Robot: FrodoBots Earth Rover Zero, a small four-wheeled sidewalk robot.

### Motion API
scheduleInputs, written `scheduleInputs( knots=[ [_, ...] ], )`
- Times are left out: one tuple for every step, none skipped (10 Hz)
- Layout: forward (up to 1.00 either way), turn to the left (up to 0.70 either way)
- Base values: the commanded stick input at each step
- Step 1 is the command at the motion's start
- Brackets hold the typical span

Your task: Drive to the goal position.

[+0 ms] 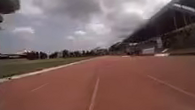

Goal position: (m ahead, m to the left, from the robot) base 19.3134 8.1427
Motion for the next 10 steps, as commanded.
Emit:
scheduleInputs(
  knots=[
    [0.45,0.0],
    [0.45,0.0],
    [0.45,0.0],
    [0.45,0.0],
    [0.45,0.0],
    [0.45,0.0],
    [0.45,0.0],
    [0.45,0.0],
    [0.45,0.0],
    [0.45,0.0]
  ],
)
